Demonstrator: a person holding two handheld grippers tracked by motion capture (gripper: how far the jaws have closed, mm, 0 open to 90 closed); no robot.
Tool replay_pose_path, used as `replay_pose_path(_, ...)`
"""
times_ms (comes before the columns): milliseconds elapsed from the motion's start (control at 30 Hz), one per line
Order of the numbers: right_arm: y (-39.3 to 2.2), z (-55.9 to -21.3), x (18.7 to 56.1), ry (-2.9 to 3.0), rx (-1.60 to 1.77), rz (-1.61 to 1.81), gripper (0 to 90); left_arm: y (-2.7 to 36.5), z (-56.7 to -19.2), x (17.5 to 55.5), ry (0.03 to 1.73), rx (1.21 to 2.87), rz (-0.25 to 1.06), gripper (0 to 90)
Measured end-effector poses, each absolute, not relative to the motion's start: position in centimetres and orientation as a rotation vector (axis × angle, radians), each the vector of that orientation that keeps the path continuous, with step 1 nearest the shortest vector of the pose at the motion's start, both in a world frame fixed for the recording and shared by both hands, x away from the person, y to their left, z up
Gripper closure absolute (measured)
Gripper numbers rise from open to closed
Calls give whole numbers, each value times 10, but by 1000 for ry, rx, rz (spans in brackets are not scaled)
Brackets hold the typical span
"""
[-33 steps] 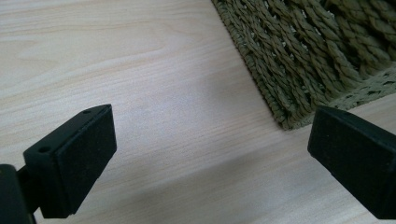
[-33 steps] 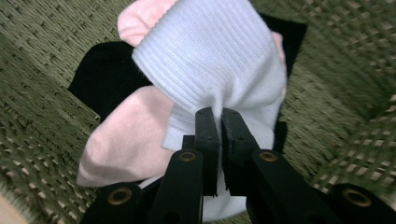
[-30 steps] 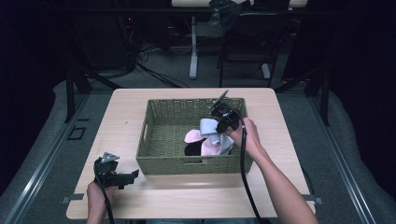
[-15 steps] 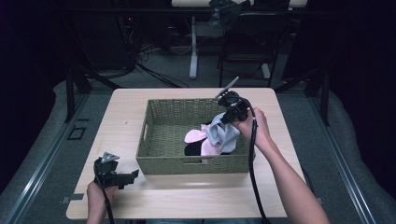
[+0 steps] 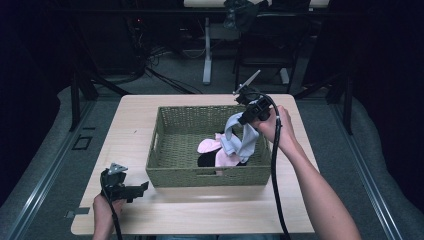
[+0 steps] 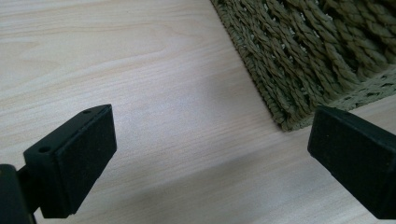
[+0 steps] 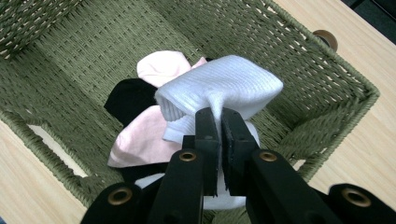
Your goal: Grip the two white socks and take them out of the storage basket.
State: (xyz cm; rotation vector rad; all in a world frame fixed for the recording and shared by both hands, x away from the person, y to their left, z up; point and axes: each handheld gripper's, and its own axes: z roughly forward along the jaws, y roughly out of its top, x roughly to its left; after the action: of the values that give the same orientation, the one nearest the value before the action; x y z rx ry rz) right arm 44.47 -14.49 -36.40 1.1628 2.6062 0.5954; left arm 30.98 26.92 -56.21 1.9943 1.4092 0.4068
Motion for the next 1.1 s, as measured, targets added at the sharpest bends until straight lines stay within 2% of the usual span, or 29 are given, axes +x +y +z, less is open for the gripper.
replay_pose_path(1100,-149,-318,446,2573,1117,604,857,269,-562,310,1409,1990,401,10)
